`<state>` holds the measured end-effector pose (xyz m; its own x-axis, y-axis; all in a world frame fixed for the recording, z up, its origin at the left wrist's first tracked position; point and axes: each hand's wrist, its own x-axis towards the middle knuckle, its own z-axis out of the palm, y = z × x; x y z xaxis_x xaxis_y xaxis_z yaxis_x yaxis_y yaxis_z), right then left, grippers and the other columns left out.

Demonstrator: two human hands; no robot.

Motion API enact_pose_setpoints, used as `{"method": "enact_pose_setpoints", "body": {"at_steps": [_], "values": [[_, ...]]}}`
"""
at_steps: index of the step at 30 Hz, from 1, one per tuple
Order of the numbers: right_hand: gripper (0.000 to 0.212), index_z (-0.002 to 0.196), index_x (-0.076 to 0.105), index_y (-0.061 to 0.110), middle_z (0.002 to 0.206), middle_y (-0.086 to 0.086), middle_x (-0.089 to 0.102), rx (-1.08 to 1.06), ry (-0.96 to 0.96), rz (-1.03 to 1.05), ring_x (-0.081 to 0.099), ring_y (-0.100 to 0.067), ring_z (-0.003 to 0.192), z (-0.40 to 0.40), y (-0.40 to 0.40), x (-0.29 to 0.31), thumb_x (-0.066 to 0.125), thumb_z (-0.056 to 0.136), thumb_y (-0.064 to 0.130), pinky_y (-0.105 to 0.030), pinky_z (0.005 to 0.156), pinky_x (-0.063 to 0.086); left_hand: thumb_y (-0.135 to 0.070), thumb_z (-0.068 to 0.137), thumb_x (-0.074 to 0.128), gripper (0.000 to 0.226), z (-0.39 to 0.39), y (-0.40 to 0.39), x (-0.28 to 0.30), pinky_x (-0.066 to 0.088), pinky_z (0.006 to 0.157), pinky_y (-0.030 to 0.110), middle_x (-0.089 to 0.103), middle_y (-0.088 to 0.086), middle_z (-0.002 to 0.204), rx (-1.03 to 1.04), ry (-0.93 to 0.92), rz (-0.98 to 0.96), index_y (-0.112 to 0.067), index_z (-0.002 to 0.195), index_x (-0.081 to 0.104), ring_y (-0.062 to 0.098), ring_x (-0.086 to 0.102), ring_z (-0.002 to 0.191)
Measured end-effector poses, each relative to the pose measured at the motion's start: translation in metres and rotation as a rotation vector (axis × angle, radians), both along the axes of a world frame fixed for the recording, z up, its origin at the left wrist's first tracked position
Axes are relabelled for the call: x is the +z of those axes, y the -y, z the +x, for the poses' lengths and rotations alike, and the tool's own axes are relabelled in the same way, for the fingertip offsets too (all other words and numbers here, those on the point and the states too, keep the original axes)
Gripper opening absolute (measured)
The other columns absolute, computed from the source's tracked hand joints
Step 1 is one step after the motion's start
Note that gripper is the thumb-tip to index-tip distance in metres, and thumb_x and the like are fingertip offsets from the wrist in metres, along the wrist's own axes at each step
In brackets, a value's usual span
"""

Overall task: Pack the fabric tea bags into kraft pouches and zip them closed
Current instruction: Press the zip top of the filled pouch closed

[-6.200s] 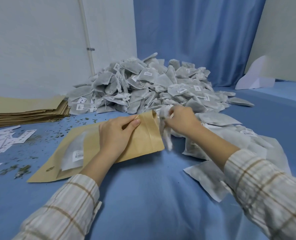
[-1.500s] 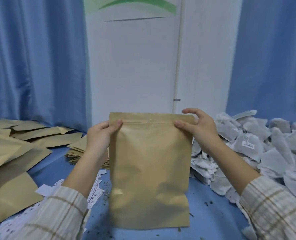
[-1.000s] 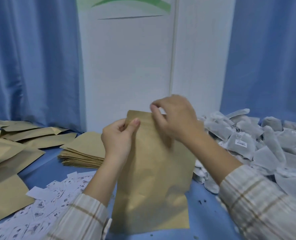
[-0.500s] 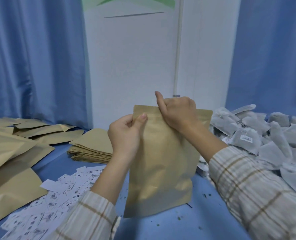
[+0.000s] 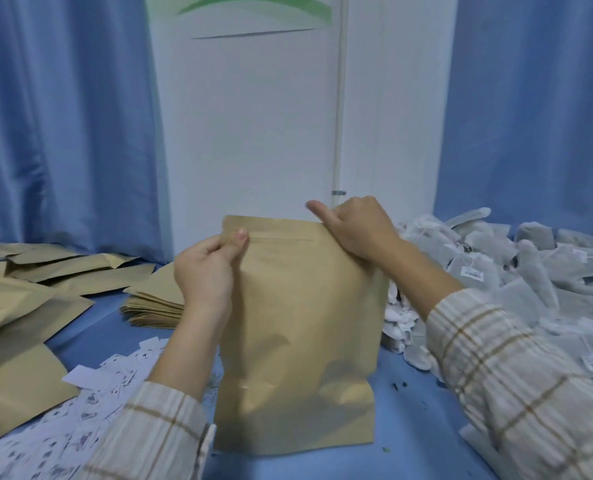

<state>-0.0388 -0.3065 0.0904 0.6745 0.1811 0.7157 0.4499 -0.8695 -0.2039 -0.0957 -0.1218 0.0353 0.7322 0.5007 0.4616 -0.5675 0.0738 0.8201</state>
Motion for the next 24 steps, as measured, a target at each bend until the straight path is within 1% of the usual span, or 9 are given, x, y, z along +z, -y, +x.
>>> {"method": "enact_pose_setpoints", "body": {"at_steps": [7, 10, 14, 16, 18, 19, 20, 22, 24], "values": [[0.068, 0.041, 0.028, 0.013, 0.046, -0.002, 0.038, -0.077, -0.01, 0.063, 0.043, -0.023, 0.064, 0.004, 0.013, -0.013, 0.028, 0.094, 0.056, -0.031, 0.05, 0.021, -0.012, 0.074, 0.077, 0.023, 0.001, -0.003, -0.002, 0.042, 0.06, 0.015, 0.056, 0.001, 0.067, -0.028, -0.032, -0.008, -0.019, 0.054, 0.068, 0.009, 0.048, 0.065], [0.07, 0.038, 0.025, 0.015, 0.042, -0.001, 0.034, -0.067, -0.023, 0.142, 0.039, -0.018, 0.054, 0.008, 0.018, -0.011, 0.031, 0.092, 0.059, -0.03, 0.047, 0.022, -0.013, 0.075, 0.077, 0.024, 0.002, -0.004, -0.001, 0.044, 0.062, 0.013, 0.062, -0.007, 0.061, -0.01, -0.047, -0.042, -0.021, 0.052, 0.071, 0.005, 0.053, 0.062], [0.07, 0.039, 0.029, 0.014, 0.043, -0.002, 0.037, -0.153, -0.002, 0.255, 0.042, -0.023, 0.054, 0.012, 0.023, -0.012, 0.03, 0.094, 0.057, -0.029, 0.046, 0.021, -0.019, 0.077, 0.076, 0.014, 0.002, -0.01, -0.004, 0.04, 0.073, 0.029, 0.057, 0.002, 0.073, 0.007, -0.06, -0.033, -0.012, 0.066, 0.069, 0.014, 0.048, 0.073], [0.064, 0.049, 0.041, 0.015, 0.052, -0.001, 0.046, -0.202, -0.002, 0.256, 0.048, -0.026, 0.064, 0.013, 0.021, -0.017, 0.025, 0.095, 0.057, -0.03, 0.053, 0.025, -0.021, 0.079, 0.074, 0.023, 0.002, -0.013, -0.005, 0.032, 0.073, 0.031, 0.048, 0.005, 0.077, 0.077, -0.03, -0.004, 0.0, 0.074, 0.064, 0.016, 0.04, 0.074], [0.054, 0.082, 0.054, 0.015, 0.083, -0.003, 0.058, -0.258, 0.005, 0.295, 0.054, -0.029, 0.081, 0.012, 0.018, -0.026, 0.025, 0.093, 0.059, -0.031, 0.064, 0.03, -0.025, 0.082, 0.072, 0.041, 0.003, -0.019, -0.003, 0.026, 0.068, 0.031, 0.039, 0.007, 0.07, 0.199, 0.027, 0.043, 0.011, 0.069, 0.055, 0.019, 0.031, 0.07], [0.055, 0.1, 0.051, 0.012, 0.1, -0.006, 0.056, -0.274, -0.008, 0.326, 0.055, -0.03, 0.089, 0.011, 0.016, -0.032, 0.029, 0.091, 0.062, -0.032, 0.067, 0.032, -0.027, 0.083, 0.07, 0.048, 0.001, -0.021, 0.0, 0.023, 0.065, 0.031, 0.033, 0.008, 0.067, 0.265, 0.061, 0.083, 0.012, 0.066, 0.049, 0.02, 0.027, 0.068], [0.062, 0.11, 0.046, 0.009, 0.107, -0.009, 0.052, -0.272, -0.045, 0.345, 0.055, -0.03, 0.094, 0.009, 0.014, -0.038, 0.034, 0.088, 0.065, -0.032, 0.068, 0.033, -0.029, 0.084, 0.069, 0.05, -0.003, -0.02, 0.004, 0.02, 0.062, 0.031, 0.028, 0.008, 0.064, 0.33, 0.091, 0.136, 0.008, 0.061, 0.043, 0.02, 0.024, 0.066], [0.071, 0.108, 0.044, 0.006, 0.093, -0.007, 0.055, -0.148, -0.246, 0.458, 0.062, -0.023, 0.079, 0.002, 0.003, -0.046, 0.039, 0.082, 0.071, -0.024, 0.062, 0.04, -0.03, 0.085, 0.067, 0.048, -0.013, -0.009, 0.011, 0.021, 0.054, 0.027, 0.027, -0.007, 0.055, 0.417, 0.17, 0.248, -0.012, 0.053, 0.037, 0.011, 0.023, 0.056], [0.08, 0.107, 0.047, 0.004, 0.083, -0.009, 0.061, 0.193, -0.672, 0.78, 0.066, -0.021, 0.062, -0.01, -0.013, -0.048, 0.043, 0.075, 0.077, -0.023, 0.051, 0.05, -0.029, 0.084, 0.066, 0.034, -0.019, 0.015, 0.012, 0.03, 0.05, 0.011, 0.047, -0.011, 0.05, 0.384, 0.248, 0.383, -0.026, 0.052, 0.052, 0.001, 0.038, 0.05]]}}
